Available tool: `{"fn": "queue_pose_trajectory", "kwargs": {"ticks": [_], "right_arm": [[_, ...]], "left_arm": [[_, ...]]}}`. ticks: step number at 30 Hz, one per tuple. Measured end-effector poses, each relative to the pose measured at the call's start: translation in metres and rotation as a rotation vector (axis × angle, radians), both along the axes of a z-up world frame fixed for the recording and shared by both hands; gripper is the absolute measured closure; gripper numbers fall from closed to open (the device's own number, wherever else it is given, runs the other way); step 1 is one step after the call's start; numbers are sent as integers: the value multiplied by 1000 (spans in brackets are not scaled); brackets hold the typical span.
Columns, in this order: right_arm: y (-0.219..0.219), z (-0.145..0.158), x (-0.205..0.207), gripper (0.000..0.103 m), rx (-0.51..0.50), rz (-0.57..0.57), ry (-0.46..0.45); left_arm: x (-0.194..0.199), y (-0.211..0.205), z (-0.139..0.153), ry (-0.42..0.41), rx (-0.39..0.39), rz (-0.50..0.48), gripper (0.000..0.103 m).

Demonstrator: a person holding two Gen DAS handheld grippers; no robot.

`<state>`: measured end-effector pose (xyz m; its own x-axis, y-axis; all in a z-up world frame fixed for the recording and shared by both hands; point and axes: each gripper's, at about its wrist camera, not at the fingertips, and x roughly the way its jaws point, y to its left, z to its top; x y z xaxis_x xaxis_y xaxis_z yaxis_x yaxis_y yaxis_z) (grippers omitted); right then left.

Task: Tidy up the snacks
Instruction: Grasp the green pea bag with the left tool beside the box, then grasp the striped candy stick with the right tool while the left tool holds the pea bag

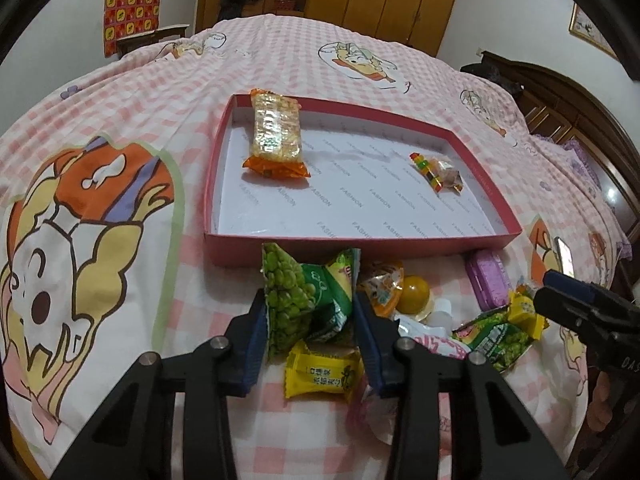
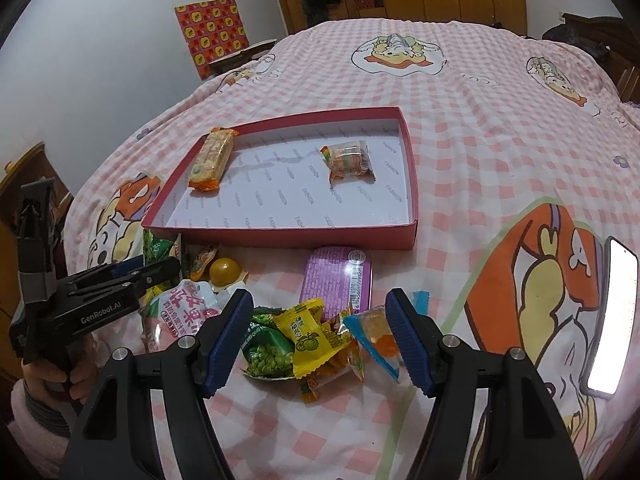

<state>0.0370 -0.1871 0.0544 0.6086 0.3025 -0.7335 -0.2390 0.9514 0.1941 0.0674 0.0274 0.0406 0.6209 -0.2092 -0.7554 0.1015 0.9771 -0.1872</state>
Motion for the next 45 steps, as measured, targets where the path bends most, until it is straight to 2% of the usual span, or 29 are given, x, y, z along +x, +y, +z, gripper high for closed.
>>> {"fn": "queue_pose_trajectory", "kwargs": {"ticks": [11, 21, 25, 27, 30, 35, 43, 45], "right_arm": [[-7, 4, -17, 33, -20, -10, -5], [-18, -15, -26, 33, -15, -27, 47], [-25, -23, -25, 33, 28, -37, 72], [-26, -26, -24, 44, 40, -36, 78], [-24, -30, -24, 52, 47, -31, 86], [-14, -34, -26, 58, 10, 5, 83], [7, -43, -22, 60, -40, 71, 73], [10, -47, -18, 65, -59, 71, 68]], "left_arm": [[-22, 17, 20, -46, -52, 18, 61], [-32, 23, 29, -69, -61, 26, 61], [-32, 23, 28, -63, -61, 27, 61], [-31, 23, 27, -57, -60, 27, 61], [-31, 23, 25, -54, -58, 26, 61], [-31, 23, 25, -53, -58, 27, 61], [-31, 22, 22, -47, -58, 25, 61], [-30, 21, 20, -43, -59, 25, 61]]}}
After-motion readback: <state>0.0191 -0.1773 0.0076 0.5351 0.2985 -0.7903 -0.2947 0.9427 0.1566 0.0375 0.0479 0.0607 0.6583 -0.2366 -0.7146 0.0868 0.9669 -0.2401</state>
